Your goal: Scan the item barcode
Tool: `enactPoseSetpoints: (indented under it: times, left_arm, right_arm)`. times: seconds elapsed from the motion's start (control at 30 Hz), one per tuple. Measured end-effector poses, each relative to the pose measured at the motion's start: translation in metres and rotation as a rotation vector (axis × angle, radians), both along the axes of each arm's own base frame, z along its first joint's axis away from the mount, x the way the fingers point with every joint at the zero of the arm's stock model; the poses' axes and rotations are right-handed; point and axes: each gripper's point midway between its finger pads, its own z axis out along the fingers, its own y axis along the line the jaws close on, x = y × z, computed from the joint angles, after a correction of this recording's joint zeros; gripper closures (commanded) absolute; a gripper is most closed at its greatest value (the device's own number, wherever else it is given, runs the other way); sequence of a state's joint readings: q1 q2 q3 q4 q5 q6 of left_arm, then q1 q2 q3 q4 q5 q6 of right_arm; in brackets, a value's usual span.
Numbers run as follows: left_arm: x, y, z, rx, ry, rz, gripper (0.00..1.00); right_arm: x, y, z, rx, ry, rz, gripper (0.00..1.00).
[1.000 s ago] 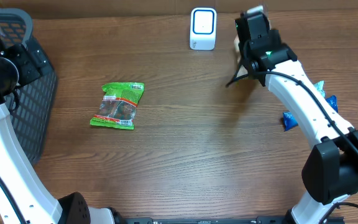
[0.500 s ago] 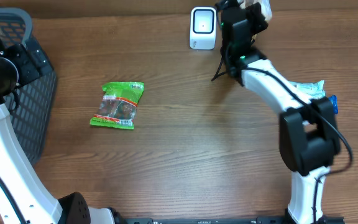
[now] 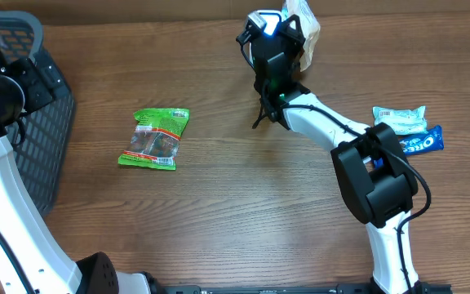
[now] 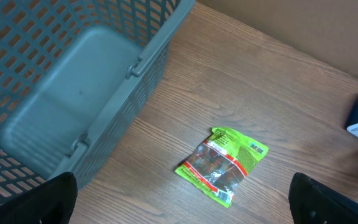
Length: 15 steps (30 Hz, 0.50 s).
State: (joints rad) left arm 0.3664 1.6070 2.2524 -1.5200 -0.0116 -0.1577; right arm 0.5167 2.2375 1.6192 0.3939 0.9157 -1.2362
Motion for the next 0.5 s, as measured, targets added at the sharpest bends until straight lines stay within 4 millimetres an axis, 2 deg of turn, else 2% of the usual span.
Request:
enactPoseSetpoints:
  times: [0.27, 0.5]
  left_arm:
    - [0.0, 0.0, 0.0, 0.0, 0.0, 0.0, 0.0]
    - [0.0, 0.0, 0.0, 0.0, 0.0, 0.0, 0.0]
  right_arm:
    - [0.002, 0.002, 0.0, -0.039, 0.015, 0.024, 0.96]
    - [-0.003, 0.022, 0.0, -0.078, 0.03, 0.073, 0.96]
